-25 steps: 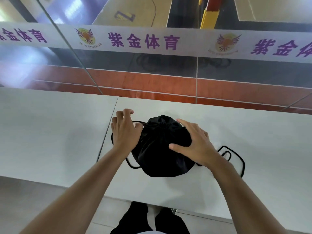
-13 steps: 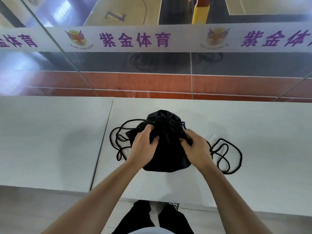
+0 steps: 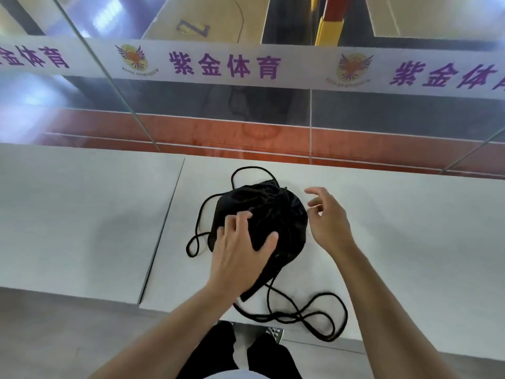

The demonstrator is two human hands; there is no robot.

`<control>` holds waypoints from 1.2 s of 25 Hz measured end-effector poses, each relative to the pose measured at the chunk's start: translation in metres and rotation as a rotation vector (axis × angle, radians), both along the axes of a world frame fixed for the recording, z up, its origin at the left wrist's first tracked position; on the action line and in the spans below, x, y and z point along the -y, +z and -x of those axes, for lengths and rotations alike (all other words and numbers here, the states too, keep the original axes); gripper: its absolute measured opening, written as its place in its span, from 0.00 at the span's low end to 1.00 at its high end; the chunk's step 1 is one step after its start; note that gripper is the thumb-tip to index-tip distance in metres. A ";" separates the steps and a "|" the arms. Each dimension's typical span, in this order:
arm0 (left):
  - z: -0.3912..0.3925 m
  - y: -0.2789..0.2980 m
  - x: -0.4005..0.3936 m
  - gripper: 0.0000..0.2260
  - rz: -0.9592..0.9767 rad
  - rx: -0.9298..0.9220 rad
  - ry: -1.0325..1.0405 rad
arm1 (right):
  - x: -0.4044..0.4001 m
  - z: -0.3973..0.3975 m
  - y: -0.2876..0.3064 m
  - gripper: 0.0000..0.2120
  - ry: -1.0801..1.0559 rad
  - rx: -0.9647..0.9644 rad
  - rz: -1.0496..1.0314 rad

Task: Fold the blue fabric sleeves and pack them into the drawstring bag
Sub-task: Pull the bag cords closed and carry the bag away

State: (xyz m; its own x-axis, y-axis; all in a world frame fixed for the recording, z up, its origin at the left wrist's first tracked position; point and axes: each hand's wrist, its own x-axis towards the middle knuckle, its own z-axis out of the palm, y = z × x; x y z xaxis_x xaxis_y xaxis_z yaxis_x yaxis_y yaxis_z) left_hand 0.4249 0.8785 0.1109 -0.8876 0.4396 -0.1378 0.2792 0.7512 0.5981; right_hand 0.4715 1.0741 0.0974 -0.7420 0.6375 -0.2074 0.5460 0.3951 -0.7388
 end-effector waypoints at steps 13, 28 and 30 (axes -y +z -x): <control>0.001 -0.039 0.011 0.37 0.048 0.144 0.074 | 0.032 0.030 -0.004 0.08 0.328 -0.069 0.086; 0.123 0.039 0.059 0.03 -0.452 0.188 -0.739 | 0.168 -0.056 0.086 0.09 -0.508 -0.113 -0.210; 0.110 0.057 0.061 0.05 -0.444 0.237 -0.906 | 0.195 -0.081 0.100 0.10 -0.658 -0.091 -0.204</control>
